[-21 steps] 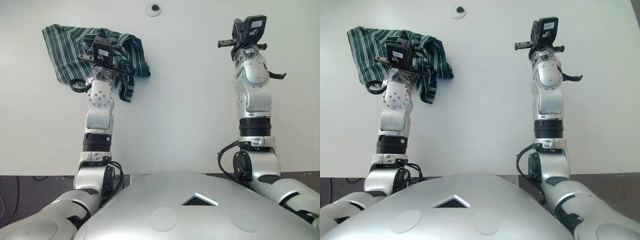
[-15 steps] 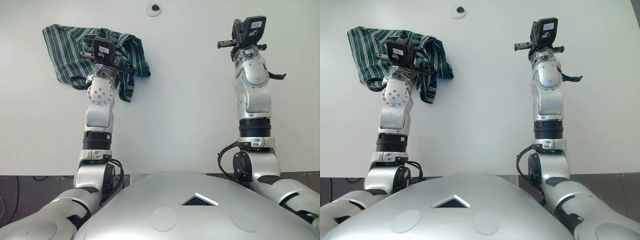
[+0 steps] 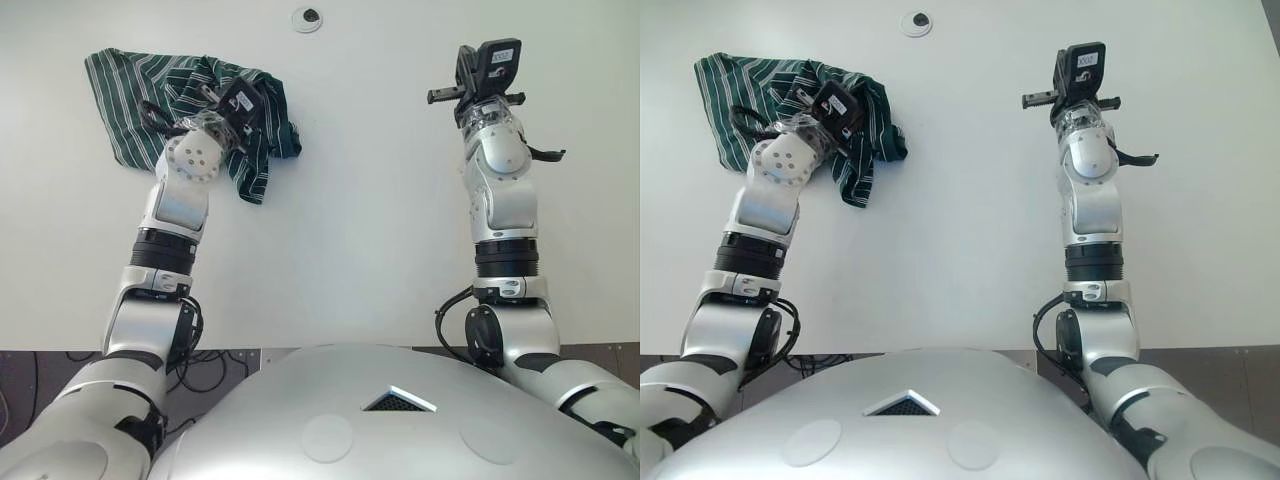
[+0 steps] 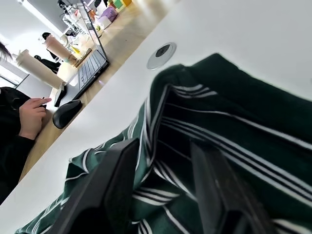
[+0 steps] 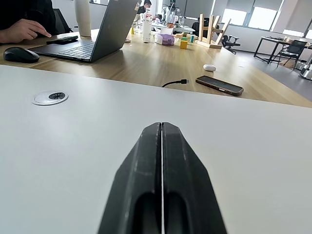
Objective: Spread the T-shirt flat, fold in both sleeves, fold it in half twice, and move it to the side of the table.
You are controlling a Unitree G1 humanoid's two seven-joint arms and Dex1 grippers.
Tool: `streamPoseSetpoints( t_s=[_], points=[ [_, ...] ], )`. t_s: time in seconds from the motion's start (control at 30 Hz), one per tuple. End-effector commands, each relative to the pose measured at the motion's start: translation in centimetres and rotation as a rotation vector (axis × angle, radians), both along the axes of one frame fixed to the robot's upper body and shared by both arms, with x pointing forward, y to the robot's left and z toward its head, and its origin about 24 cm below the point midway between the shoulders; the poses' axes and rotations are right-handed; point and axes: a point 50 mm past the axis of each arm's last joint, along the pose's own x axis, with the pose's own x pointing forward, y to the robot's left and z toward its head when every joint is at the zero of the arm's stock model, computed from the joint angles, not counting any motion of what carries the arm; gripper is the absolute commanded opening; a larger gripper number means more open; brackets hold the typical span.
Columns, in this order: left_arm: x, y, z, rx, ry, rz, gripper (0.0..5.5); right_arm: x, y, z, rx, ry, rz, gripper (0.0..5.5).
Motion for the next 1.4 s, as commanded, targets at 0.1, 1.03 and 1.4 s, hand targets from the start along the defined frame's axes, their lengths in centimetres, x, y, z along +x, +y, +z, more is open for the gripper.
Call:
streamPoseSetpoints(
  t_s=[0.1,1.03,1.4],
  points=[
    [1.9,-0.1,1.0,0.026,-0.039,0.006,1.66,0.1,0.7,-0.3,0.017,0.015,0.013,0.0],
    [3.2,0.6,17.4,-0.241,-0.218,-0.148,0.01,-1.6,6.3,2.1,0.297,0.086,0.519,0.0],
    [2.2,0.3,21.4,-0.273,-0.297,-0.208,0.0,-2.7,7.5,2.0,0.325,0.17,0.71,1.57]
  ],
)
